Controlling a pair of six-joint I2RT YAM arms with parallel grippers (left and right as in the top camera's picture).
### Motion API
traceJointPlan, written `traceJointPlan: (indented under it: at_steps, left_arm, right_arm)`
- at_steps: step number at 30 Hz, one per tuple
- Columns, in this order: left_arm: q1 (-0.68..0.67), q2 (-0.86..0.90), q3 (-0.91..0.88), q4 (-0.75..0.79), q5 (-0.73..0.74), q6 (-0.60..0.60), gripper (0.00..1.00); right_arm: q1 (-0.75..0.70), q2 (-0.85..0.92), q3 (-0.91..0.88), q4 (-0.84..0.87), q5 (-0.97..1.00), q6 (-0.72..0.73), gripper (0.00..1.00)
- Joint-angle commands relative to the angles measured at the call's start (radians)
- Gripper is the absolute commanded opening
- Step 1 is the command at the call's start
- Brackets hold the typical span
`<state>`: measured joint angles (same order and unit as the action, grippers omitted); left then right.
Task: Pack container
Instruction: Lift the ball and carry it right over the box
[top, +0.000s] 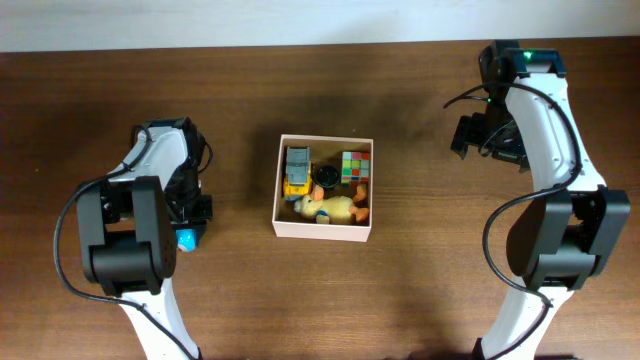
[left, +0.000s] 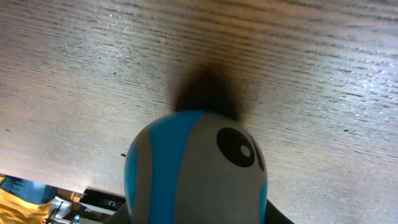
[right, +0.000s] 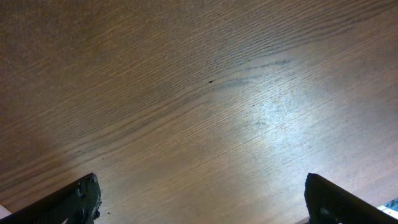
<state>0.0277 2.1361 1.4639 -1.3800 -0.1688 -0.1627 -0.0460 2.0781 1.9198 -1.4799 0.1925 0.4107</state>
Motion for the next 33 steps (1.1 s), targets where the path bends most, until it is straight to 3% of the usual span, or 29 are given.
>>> traceJointPlan:
  at_steps: [1, 15, 33]
  left_arm:
    - [-0.011, -0.005, 0.018, 0.034, 0.051, -0.001, 0.32]
    - [-0.065, -0.005, 0.294, -0.014, 0.114, 0.047, 0.32]
    - [-0.317, -0.005, 0.728, -0.209, 0.064, 0.111, 0.31]
  right_arm:
    - [0.000, -0.003, -0.002, 0.000, -0.001, -0.002, 0.99]
    - [0.000, -0.003, -0.002, 0.000, -0.001, -0.002, 0.99]
    - [0.000, -0.003, -0.002, 0.000, -0.001, -0.002, 0.99]
